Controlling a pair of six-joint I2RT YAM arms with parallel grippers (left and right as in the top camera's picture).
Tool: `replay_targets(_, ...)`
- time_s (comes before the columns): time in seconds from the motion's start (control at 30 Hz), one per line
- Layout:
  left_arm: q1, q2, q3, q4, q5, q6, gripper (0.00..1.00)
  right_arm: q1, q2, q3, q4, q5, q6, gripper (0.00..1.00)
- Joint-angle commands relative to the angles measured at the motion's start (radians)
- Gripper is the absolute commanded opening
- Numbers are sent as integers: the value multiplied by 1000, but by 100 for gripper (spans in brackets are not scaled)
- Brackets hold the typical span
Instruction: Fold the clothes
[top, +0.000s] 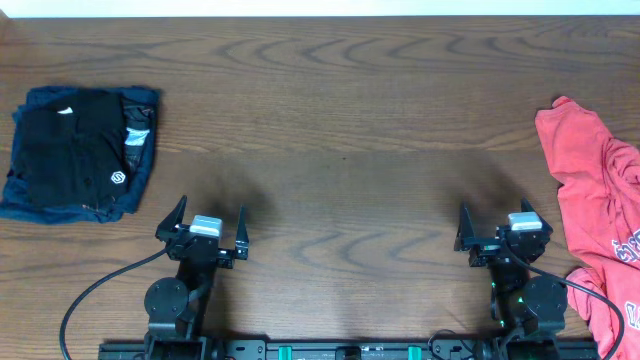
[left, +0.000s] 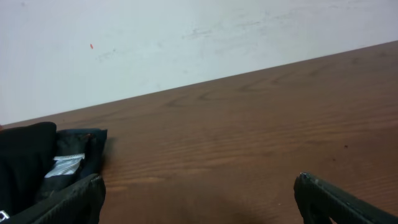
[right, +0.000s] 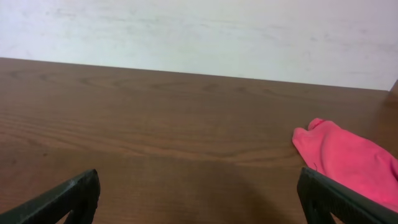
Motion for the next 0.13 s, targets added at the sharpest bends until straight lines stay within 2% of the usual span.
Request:
replay_targets(0.0, 0, -8, -17, -36, -5, 9, 98, -11, -6, -3, -1, -3, -12, 99)
replay_targets(0.1, 1, -8, -17, -36, -5, 9, 98, -11, -6, -3, -1, -3, -12, 99)
